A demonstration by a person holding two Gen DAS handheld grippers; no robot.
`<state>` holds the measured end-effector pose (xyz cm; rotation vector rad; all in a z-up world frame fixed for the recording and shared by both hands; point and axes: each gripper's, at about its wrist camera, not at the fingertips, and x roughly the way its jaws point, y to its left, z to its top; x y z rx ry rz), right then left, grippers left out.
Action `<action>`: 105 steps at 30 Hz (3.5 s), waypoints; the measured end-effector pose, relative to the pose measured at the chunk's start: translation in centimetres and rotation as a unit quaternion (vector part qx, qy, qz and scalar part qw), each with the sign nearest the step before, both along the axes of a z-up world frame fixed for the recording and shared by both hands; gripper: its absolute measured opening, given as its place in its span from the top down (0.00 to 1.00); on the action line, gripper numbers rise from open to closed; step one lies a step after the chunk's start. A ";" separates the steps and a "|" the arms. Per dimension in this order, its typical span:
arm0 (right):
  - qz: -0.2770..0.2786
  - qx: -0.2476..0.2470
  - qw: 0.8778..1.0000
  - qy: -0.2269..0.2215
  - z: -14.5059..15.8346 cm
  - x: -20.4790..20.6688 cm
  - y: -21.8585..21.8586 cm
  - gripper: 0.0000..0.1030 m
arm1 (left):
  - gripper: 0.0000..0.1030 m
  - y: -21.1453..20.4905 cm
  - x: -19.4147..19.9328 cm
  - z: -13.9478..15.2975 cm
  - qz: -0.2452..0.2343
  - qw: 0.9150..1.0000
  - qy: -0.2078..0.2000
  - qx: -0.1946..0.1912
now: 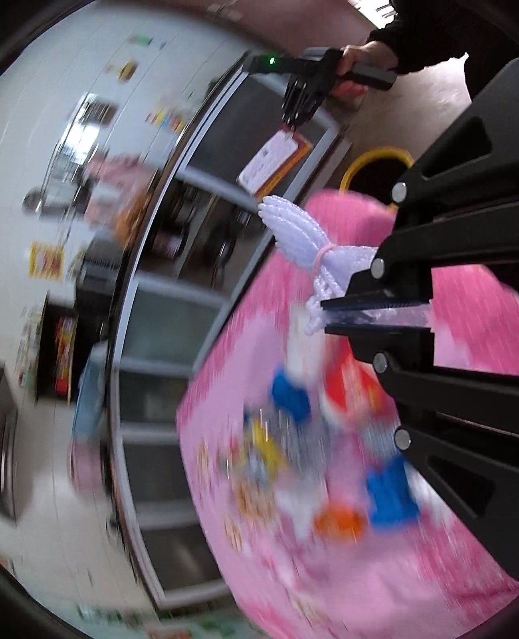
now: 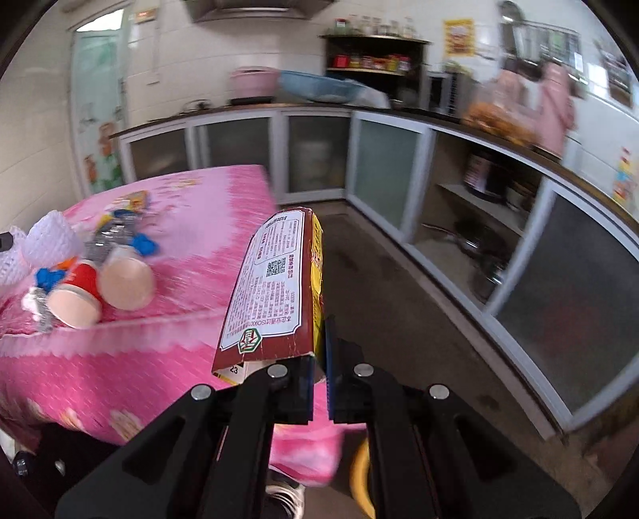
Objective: Collect trash
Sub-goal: 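Carry both items over the yellow bin and open both tools to drop them, then grasp the white tissue with the left tool while the right tool grasps the white dotted cup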
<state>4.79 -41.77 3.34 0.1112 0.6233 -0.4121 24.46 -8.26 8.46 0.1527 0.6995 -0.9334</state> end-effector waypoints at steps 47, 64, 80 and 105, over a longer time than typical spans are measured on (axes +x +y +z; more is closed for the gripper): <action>-0.266 0.206 0.921 0.194 -23.7 -15.0 -17.7 0.35 | 0.26 -45.6 -14.4 -18.5 -0.217 0.958 0.100 0.160; -0.233 0.060 0.970 -0.031 -8.5 -18.2 -11.1 0.27 | 0.08 -24.6 -13.8 -5.7 -0.159 0.984 0.074 -0.023; 0.114 -0.016 0.989 -0.094 -0.3 0.8 6.9 0.14 | 0.08 8.2 -7.7 -3.0 0.217 0.971 -0.088 0.055; 0.208 -0.036 0.977 0.013 -2.7 15.6 13.8 0.20 | 0.08 11.6 2.3 -7.6 0.215 0.974 0.001 0.065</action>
